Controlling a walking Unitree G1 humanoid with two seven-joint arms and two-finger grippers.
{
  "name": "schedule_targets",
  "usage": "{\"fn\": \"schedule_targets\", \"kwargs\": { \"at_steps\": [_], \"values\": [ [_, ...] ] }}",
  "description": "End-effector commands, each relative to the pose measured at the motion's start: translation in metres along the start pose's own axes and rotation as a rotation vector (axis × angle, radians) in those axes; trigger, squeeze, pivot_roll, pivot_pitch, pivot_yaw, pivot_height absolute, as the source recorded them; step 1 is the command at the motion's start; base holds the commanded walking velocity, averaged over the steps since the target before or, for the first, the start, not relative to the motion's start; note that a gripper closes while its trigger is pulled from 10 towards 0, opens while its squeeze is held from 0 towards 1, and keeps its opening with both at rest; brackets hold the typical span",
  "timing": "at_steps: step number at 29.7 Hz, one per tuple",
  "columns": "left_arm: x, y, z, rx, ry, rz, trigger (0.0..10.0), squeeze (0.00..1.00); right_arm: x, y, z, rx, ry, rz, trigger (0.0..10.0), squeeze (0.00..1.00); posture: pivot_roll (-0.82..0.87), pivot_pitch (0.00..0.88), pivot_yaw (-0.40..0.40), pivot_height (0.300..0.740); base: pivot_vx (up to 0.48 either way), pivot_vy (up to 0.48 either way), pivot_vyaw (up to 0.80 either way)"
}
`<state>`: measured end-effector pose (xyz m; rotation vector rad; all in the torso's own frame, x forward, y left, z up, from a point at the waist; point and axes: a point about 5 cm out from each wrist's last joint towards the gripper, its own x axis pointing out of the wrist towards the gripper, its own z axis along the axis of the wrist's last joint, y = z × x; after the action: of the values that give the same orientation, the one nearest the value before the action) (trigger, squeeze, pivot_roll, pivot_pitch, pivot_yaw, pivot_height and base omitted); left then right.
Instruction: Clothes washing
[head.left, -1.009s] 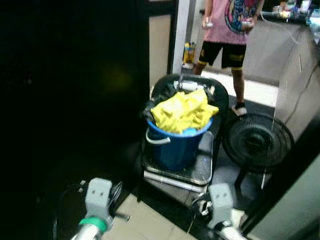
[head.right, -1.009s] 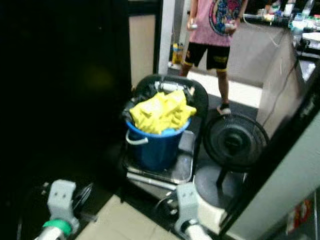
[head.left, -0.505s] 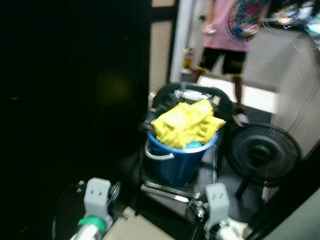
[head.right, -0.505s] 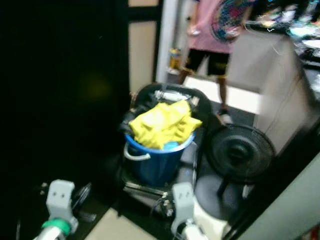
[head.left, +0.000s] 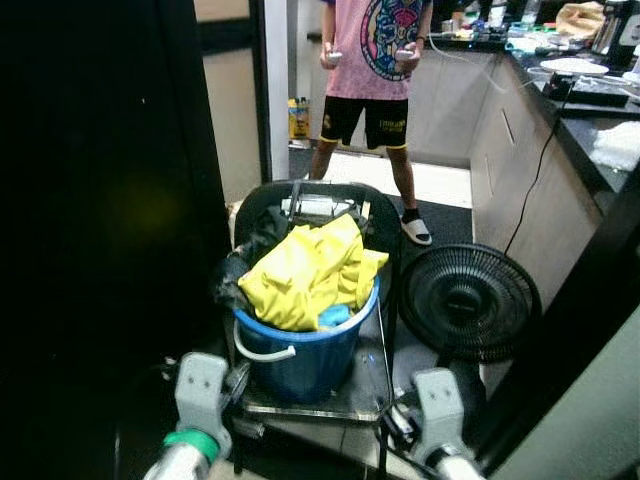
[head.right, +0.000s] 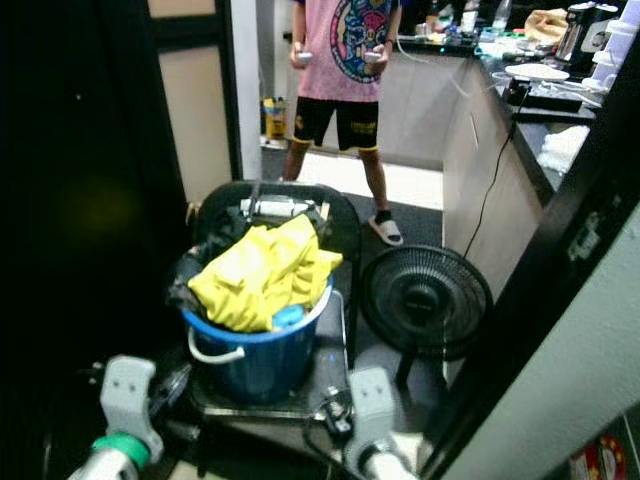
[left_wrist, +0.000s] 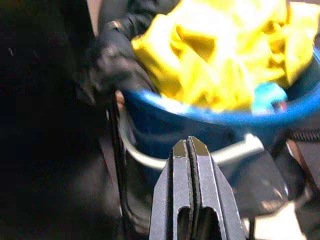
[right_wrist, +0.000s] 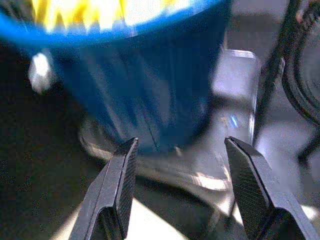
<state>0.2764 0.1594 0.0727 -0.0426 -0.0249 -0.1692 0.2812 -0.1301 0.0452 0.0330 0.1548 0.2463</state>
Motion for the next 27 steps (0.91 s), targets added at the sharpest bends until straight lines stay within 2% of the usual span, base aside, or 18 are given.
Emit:
{"fn": "schedule_targets", "kwargs": {
  "at_steps": [1, 2, 4, 6, 7, 8, 10, 12, 13, 17, 22, 27],
  "values": [
    [0.003, -0.004, 0.005, -0.010, -0.015, -0.017, 10.0, 0.00, 0.001, -0.009, 0.011, 0.020, -0.044, -0.025, 10.0, 0.00, -0.04, 0.014, 0.066, 0.740, 0.345, 0.000, 0.00],
    [0.008, -0.006, 0.017, -0.009, -0.056, -0.032, 10.0, 0.00, 0.007, -0.004, 0.036, 0.053, -0.143, 0.037, 10.0, 0.00, -0.04, 0.015, 0.072, 0.740, 0.349, 0.000, 0.00],
    [0.008, -0.006, 0.017, -0.009, -0.056, -0.032, 10.0, 0.00, 0.007, -0.004, 0.036, 0.053, -0.143, 0.037, 10.0, 0.00, -0.04, 0.015, 0.072, 0.740, 0.349, 0.000, 0.00],
    [0.012, -0.007, 0.026, -0.016, -0.086, -0.036, 10.0, 0.00, 0.010, 0.005, 0.056, 0.063, -0.203, 0.115, 10.0, 0.00, -0.04, 0.015, 0.076, 0.740, 0.349, 0.000, 0.00],
    [0.012, -0.007, 0.026, -0.016, -0.086, -0.036, 10.0, 0.00, 0.010, 0.005, 0.056, 0.063, -0.203, 0.115, 10.0, 0.00, -0.04, 0.015, 0.076, 0.740, 0.349, 0.000, 0.00],
    [0.014, -0.007, 0.031, -0.019, -0.103, -0.040, 10.0, 0.00, 0.012, 0.011, 0.066, 0.067, -0.228, 0.156, 10.0, 0.00, -0.04, 0.017, 0.076, 0.740, 0.349, 0.000, 0.00],
    [0.014, -0.007, 0.031, -0.019, -0.103, -0.040, 10.0, 0.00, 0.012, 0.011, 0.066, 0.067, -0.228, 0.156, 10.0, 0.00, -0.04, 0.017, 0.076, 0.740, 0.349, 0.000, 0.00],
    [0.016, -0.007, 0.036, -0.021, -0.119, -0.042, 10.0, 0.00, 0.013, 0.017, 0.075, 0.067, -0.248, 0.186, 10.0, 0.00, -0.04, 0.017, 0.074, 0.740, 0.345, 0.000, 0.00],
    [0.020, -0.008, 0.045, -0.024, -0.146, -0.043, 10.0, 0.00, 0.016, 0.021, 0.088, 0.082, -0.279, 0.199, 10.0, 0.00, -0.03, 0.019, 0.069, 0.740, 0.349, 0.000, 0.00],
    [0.021, -0.009, 0.047, -0.025, -0.152, -0.043, 10.0, 0.00, 0.017, 0.023, 0.091, 0.092, -0.283, 0.208, 10.0, 0.00, -0.03, 0.019, 0.069, 0.740, 0.349, 0.000, 0.00],
    [0.021, -0.010, 0.045, -0.024, -0.130, -0.049, 10.0, 0.00, 0.017, 0.040, 0.097, 0.097, -0.246, 0.366, 10.0, 0.00, -0.04, 0.028, 0.071, 0.740, 0.324, 0.000, 0.00],
    [0.021, -0.010, 0.045, -0.029, -0.120, -0.043, 10.0, 0.00, 0.017, 0.040, 0.098, 0.097, -0.237, 0.358, 10.0, 0.00, -0.04, 0.029, 0.069, 0.740, 0.154, 0.000, 0.00]
  ]
}}
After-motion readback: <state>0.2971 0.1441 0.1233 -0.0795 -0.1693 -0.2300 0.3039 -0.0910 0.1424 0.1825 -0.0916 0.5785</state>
